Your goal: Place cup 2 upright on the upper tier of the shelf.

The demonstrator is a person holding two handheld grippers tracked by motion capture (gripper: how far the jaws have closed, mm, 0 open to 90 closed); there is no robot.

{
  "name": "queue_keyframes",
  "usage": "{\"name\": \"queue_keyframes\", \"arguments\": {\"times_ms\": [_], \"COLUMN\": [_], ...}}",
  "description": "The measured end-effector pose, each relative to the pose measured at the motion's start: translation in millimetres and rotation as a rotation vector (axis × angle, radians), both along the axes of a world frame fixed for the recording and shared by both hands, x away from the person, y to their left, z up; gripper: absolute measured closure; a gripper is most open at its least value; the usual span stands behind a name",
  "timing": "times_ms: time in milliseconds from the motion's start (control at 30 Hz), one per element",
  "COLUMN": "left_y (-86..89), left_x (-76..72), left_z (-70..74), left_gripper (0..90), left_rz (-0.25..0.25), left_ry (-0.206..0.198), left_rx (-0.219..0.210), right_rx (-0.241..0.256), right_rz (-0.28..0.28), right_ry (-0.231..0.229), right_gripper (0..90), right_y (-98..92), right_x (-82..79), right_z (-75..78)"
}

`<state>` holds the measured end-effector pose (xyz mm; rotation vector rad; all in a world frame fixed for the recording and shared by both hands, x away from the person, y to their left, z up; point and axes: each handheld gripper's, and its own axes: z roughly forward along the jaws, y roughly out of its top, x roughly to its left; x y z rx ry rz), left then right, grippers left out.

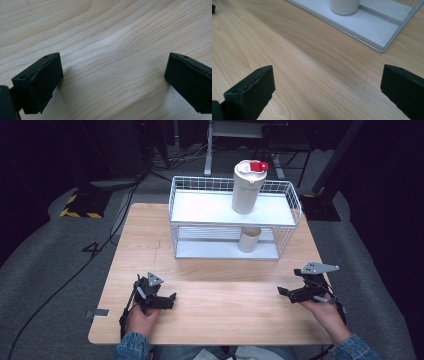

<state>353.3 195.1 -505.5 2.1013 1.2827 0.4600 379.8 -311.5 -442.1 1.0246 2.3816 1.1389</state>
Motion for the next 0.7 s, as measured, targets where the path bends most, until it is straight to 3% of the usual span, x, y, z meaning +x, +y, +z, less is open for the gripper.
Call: {"name": "queue_keyframes", "arguments": {"times_ms": [367, 700], "left_y": [0.0, 0.0], "left_x": [0.0, 0.0], "left_z": [0.0, 0.0], "left_gripper": [2.3, 2.3], "left_rz": [0.0, 0.0], "left_ry": [0.0, 0.0], "left_rx": [0.0, 0.0], "right_rx": [-0.012, -0.035], "right_rz": [-0.023, -0.031], "right_ry": [0.034, 0.049], "right_gripper": [0.0, 0.0], "right_y": [-0.4, 0.6], "right_x": [-8.1, -12.5], "right_z": [-35.1, -51.5]}}
